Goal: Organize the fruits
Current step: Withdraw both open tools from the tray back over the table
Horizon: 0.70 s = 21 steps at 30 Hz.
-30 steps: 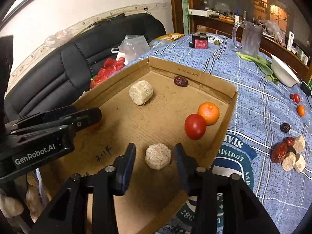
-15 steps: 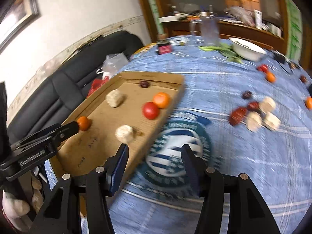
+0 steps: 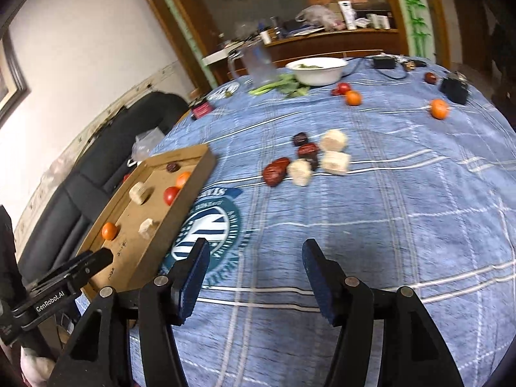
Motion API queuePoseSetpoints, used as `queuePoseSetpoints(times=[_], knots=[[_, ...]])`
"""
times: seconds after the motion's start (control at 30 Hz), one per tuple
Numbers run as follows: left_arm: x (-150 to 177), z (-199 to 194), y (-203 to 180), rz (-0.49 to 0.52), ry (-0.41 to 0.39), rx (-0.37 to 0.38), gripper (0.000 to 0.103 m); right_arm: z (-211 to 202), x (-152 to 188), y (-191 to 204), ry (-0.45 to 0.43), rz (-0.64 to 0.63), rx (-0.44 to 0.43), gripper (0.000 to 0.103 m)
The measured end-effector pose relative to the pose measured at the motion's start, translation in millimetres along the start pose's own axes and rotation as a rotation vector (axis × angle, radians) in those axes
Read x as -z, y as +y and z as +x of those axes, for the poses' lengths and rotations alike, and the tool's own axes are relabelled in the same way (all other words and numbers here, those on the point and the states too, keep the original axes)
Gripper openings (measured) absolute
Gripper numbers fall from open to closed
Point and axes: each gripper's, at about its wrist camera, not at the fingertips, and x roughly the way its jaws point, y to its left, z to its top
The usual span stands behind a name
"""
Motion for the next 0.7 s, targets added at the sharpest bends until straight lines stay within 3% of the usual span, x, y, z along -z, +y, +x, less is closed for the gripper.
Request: queuePoseSetpoints(times=[0.33, 0.7], knots=[[7.1, 5.1, -41.4, 0.077, 0.016, 0.043, 0.067, -13.3, 2.7, -47.5, -0.014, 0.092, 0.017, 0.067], [-3.5, 32.9, -77.6, 0.141, 0.053, 0.091, 0.067, 5.9, -2.2, -80.1, 0.034, 0.158, 0.017, 0.067]])
